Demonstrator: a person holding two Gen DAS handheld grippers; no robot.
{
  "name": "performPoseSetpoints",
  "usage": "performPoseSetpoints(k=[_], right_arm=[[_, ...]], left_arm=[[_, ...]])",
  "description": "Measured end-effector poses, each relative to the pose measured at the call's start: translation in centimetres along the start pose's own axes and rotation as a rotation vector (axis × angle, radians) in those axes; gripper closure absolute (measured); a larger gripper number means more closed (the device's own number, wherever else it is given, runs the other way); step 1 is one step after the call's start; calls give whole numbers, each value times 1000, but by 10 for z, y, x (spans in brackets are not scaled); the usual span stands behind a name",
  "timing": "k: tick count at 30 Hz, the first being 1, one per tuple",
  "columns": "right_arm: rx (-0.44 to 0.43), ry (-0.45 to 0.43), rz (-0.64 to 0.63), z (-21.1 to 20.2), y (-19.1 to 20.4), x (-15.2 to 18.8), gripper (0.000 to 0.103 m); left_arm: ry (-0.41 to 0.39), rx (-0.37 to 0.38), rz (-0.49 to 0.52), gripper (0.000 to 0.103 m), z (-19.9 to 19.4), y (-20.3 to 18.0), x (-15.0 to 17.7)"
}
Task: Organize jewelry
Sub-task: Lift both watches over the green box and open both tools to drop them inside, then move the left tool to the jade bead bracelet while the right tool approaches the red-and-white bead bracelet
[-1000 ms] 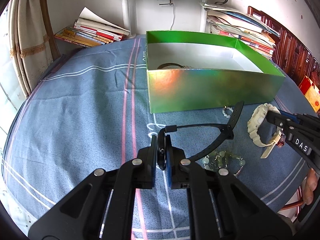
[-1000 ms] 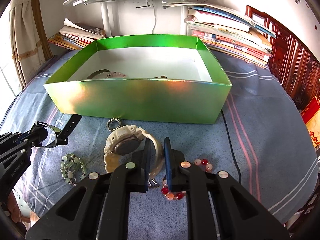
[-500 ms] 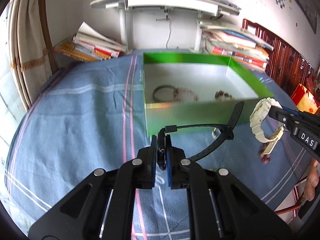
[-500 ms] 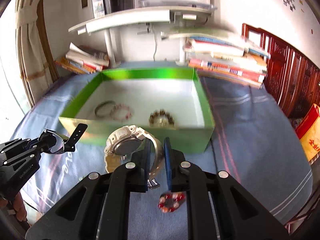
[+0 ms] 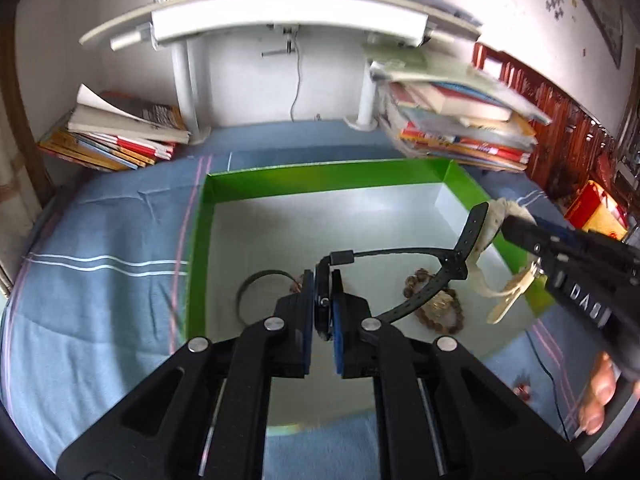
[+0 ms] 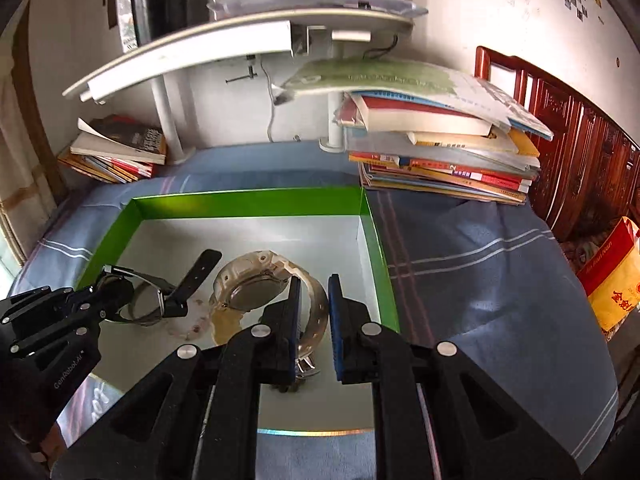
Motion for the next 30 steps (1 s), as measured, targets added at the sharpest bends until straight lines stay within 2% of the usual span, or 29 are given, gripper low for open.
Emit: performPoseSetpoints(k=[2, 3, 4, 5, 6, 7, 11, 12, 13, 16, 20, 24, 30], right_arm=[[19, 26, -18, 21, 2, 5, 85], [22, 36, -15, 27, 3, 7, 78], [20, 37, -11, 28, 3, 8, 68], [11, 36, -9, 24, 3, 10, 63], [-9, 23, -7, 15, 3, 11, 58], [-22, 5, -5, 5, 2, 10, 58], [-59, -54, 35, -48, -15, 18, 58], [-72, -52, 49, -58, -20, 24, 54], [-80, -49, 63, -69, -27, 33, 49], [-55, -17, 60, -84, -46, 64, 49], [-11, 69, 18, -78, -60, 104, 49], [35, 95, 30, -68, -72, 119, 49], [44, 142, 10, -61, -76, 135, 49]], left_arm=[[37, -10, -12, 94, 21, 4, 2], [57, -16, -17, 92, 29, 6, 3], [77, -22, -25, 82, 33, 9, 6], [92, -29, -34, 60, 32, 11, 11], [84, -29, -41, 51, 26, 13, 13], [44, -32, -45, 45, 12, 14, 14], [-34, -56, -20, 42, -40, 11, 32], [-44, -61, -18, 39, -51, 10, 39], [-50, -69, -15, 35, -62, 9, 50], [-25, -77, 25, 34, -81, -1, 88], [47, -41, 95, 33, -82, -18, 130], [76, -37, 158, 33, -75, -33, 147], [111, -8, 184, 48, -66, -42, 160]])
Point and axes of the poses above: each gripper's, at about its wrist camera, not at the fingertips, and z roughly the way its jaws point, y to its left, x to its underside, the point moved 9 cm from there along z, roughly the way its jaws point, and after that the axes turned 12 degrees about z, right-handed, at the moved point
